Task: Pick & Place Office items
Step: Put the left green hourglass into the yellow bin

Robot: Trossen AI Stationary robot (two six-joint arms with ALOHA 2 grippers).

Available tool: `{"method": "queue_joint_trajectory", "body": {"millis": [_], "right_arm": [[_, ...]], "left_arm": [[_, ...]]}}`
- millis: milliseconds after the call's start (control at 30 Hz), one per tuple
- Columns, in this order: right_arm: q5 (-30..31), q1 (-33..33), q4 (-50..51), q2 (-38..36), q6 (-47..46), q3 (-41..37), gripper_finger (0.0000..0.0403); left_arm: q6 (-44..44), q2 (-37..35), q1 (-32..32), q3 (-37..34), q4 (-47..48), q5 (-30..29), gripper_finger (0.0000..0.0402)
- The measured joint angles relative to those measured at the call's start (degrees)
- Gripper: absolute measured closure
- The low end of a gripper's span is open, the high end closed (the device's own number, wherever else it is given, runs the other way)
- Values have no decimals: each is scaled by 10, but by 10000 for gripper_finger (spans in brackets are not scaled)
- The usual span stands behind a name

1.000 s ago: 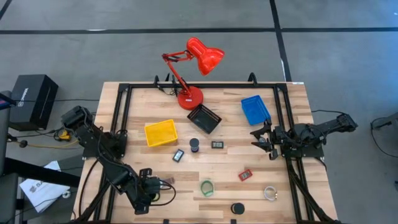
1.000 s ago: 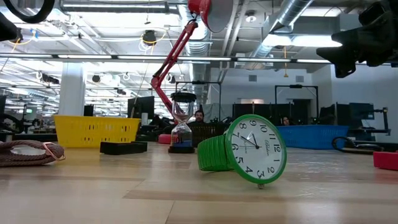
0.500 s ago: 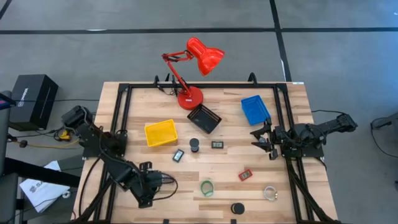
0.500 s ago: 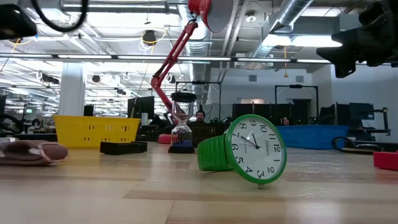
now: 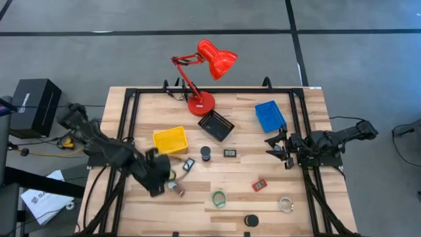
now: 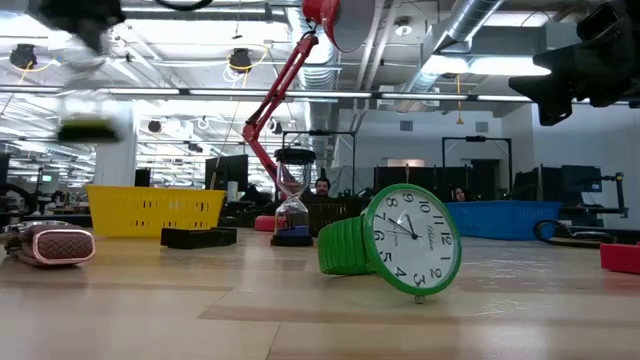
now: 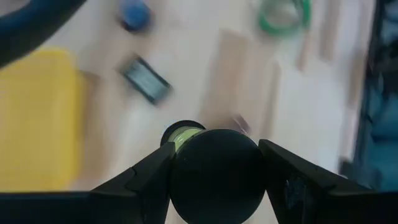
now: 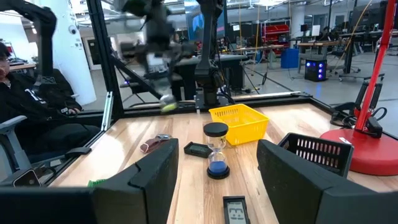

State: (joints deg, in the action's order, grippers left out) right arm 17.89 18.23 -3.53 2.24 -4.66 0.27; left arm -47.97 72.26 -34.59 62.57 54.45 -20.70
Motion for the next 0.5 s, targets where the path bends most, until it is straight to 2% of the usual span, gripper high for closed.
{"method": "queue_joint_trajectory", "body": {"millis": [100,233,500], "right_arm": [[0,0,0,0,0,0,193],[0,0,0,0,1,0,193],[0,0,0,0,2,0,193]], "left_arm": [[18,-49,33,-15,-2,-29,197],[59,-98,95,-48,1,-39,188],[133,-142,258,-125,0,-37,196]]}}
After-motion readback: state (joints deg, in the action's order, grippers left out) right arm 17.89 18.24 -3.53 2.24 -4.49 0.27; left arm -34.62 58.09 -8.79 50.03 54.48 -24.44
